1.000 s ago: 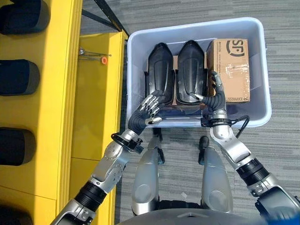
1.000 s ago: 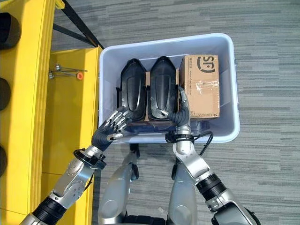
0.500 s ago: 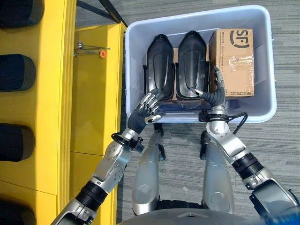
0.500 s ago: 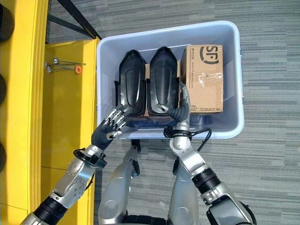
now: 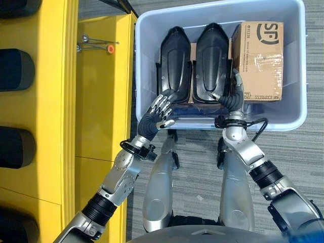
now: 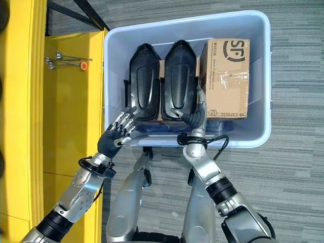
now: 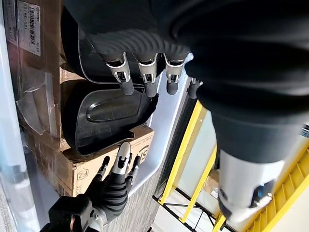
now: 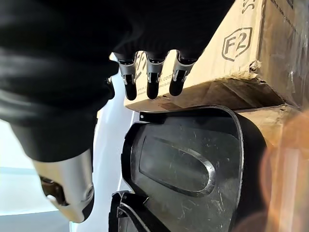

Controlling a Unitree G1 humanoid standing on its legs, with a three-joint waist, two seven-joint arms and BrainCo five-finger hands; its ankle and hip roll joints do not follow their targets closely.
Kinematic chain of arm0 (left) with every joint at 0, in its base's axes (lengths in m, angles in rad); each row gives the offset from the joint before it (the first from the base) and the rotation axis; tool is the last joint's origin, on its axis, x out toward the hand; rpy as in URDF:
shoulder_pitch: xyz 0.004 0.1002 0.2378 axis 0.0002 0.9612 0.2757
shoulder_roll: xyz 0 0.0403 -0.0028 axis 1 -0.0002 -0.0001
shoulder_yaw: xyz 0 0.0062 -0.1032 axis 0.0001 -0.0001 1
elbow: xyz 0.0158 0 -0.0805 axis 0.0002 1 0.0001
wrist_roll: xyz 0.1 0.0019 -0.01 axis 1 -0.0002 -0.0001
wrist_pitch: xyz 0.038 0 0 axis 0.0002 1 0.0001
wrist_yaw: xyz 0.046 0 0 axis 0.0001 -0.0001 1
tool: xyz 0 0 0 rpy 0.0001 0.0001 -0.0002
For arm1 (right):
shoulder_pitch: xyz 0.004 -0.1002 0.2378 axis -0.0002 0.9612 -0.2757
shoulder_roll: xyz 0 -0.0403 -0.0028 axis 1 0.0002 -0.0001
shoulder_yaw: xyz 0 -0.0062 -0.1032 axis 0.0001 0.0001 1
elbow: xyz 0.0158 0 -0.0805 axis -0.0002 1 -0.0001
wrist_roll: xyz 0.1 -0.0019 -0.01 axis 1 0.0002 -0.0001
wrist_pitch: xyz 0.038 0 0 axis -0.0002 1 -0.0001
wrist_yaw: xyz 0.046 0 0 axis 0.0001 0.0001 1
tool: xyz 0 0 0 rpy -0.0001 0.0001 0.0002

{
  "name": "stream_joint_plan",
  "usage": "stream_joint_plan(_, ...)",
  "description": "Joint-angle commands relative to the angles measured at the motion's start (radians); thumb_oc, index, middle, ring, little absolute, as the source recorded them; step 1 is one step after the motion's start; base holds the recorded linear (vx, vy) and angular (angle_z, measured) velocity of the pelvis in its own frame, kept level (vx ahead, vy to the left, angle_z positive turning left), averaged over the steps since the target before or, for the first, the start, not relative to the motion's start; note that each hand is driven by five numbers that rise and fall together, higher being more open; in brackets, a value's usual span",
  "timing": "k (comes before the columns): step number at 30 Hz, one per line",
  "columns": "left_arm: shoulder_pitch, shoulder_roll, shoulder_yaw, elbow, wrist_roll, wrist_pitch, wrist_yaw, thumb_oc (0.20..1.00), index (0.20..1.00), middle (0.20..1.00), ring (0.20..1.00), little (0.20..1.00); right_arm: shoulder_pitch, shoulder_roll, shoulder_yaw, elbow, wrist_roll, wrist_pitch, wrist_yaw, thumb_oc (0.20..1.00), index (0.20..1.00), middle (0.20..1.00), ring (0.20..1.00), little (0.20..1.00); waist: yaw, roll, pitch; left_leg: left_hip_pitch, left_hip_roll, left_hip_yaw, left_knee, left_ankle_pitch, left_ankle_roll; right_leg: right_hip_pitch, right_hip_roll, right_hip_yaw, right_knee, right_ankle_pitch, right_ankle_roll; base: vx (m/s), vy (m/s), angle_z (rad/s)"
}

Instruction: Move parts from the plastic box to the shelf.

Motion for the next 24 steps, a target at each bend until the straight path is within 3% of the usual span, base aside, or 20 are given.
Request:
stream_joint_plan(1, -0.04, -0.022, -0.027, -0.074, 0.034, -0.057, 0.011, 1.0, 1.0, 1.0, 1.0, 1.0, -0.069, 0.031, -0.036, 0.014, 0.011, -0.033, -0.029, 1.0, 1.0, 1.0, 1.0, 1.0, 0.005, 0.042, -0.005, 0.009, -0.078, -0.026, 0.037, -0.186, 0.015, 0.004, 0.058, -0.076, -0.056, 0.038, -0.04, 0.0, 0.0, 0.0)
stream_joint_plan(4, -0.054, -0.025, -0.035, -0.068, 0.018, -0.06, 0.012, 1.0, 1.0, 1.0, 1.0, 1.0, -0.081, 0.037, -0.035, 0.041, 0.034, -0.004, -0.021, 1.0, 1.0, 1.0, 1.0, 1.0, 0.008, 0.045, -0.005, -0.014, -0.082, -0.027, 0.04, -0.183, 0.016, -0.018, 0.059, -0.077, -0.048, 0.038, -0.042, 0.0, 0.0, 0.0)
stream_joint_plan(13, -0.08, -0.024, -0.051, -0.069, 0.054, -0.047, 0.004, 1.0, 1.0, 1.0, 1.0, 1.0, -0.133, 0.033, -0.072, 0.142, 0.092, -0.052, -0.067, 1.0, 1.0, 1.0, 1.0, 1.0, 0.023, 0.052, -0.005, -0.063, -0.087, -0.036, 0.056, -0.179, 0.022, -0.059, 0.062, -0.075, -0.024, 0.036, -0.044, 0.01, 0.0, 0.01)
stream_joint_plan(24, -0.098, -0.019, -0.063, -0.08, 0.071, -0.026, 0.014, 1.0, 1.0, 1.0, 1.0, 1.0, -0.18, 0.007, -0.134, 0.191, 0.184, -0.038, -0.051, 1.0, 1.0, 1.0, 1.0, 1.0, 0.03, 0.06, -0.005, -0.109, -0.098, -0.044, 0.087, -0.183, 0.025, -0.1, 0.06, -0.07, 0.006, 0.03, -0.046, 0.01, -0.002, 0.02)
